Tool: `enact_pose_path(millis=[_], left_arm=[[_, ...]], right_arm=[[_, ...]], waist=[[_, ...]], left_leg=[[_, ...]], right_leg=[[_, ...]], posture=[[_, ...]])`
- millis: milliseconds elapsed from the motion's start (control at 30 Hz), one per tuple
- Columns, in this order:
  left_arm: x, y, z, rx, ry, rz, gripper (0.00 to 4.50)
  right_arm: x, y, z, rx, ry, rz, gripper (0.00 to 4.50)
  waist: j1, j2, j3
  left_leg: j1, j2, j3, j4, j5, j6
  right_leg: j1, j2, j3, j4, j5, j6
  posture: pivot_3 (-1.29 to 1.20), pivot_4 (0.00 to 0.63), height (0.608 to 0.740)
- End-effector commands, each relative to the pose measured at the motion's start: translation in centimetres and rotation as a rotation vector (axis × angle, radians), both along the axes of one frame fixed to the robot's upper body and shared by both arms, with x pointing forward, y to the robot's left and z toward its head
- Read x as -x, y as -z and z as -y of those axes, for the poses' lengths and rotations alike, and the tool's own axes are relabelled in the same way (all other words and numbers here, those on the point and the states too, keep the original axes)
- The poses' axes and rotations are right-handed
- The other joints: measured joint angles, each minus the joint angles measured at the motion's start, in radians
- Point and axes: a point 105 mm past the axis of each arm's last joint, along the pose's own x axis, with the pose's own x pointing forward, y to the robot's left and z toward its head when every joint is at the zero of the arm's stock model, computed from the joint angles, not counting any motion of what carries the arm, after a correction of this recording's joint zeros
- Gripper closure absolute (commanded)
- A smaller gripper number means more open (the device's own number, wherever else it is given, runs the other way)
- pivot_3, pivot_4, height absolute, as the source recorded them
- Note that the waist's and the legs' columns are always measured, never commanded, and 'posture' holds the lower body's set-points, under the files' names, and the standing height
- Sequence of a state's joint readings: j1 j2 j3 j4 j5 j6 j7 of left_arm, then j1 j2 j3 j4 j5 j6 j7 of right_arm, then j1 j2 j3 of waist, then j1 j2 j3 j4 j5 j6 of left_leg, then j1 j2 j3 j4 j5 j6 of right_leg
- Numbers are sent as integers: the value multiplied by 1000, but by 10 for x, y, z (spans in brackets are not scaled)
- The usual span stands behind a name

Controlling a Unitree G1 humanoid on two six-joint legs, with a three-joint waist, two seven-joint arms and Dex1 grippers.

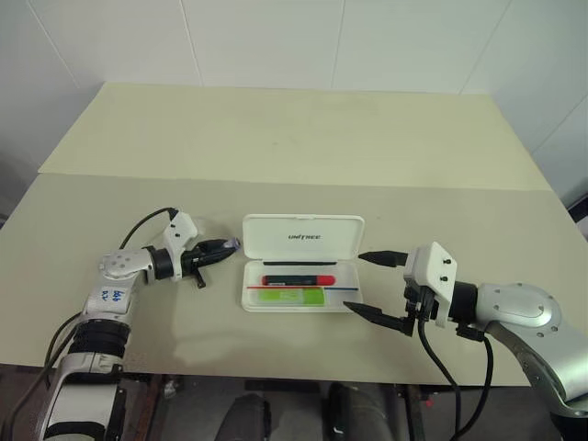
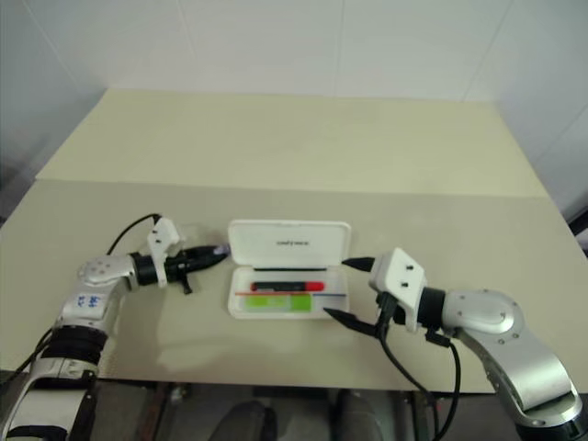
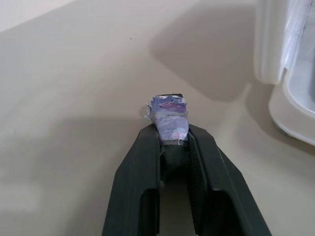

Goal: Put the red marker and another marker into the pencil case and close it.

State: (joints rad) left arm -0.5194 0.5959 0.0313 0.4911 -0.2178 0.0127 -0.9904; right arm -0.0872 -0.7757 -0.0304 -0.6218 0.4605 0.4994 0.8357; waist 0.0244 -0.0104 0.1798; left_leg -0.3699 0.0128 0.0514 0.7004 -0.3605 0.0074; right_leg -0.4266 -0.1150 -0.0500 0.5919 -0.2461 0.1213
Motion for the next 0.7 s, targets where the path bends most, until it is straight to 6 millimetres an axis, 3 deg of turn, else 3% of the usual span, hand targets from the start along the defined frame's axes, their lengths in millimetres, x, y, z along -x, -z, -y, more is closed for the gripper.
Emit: enact_pose_path(millis=[33,333,533,700], left_arm=[[-10,-34,-6,2,-16,130,4133],[-19,-91,-9,-48,-2,371,4133],[-12,-130,10,24,84,464,4133],[8,-144,35,101,198,426,4133]], right_arm=[[2,-11,1,4,5,61,0],[2,-13,4,14,16,67,0],[3,-13,5,19,25,56,0],[5,-15,8,12,31,55,0]], waist=[[0,0,0],[-1,-1,0],[0,-1,0],[-1,-1,0]], left_leg=[[0,0,0,0,0,0],[0,0,1,0,0,0],[-1,0,1,0,0,0],[-1,0,1,0,0,0]], right_leg=[[0,0,0,0,0,0],[0,0,0,0,0,0],[0,0,0,-1,0,0],[-1,1,0,-1,0,0]], posture=[[0,150,740],[0,150,740],[0,150,740],[0,150,740]])
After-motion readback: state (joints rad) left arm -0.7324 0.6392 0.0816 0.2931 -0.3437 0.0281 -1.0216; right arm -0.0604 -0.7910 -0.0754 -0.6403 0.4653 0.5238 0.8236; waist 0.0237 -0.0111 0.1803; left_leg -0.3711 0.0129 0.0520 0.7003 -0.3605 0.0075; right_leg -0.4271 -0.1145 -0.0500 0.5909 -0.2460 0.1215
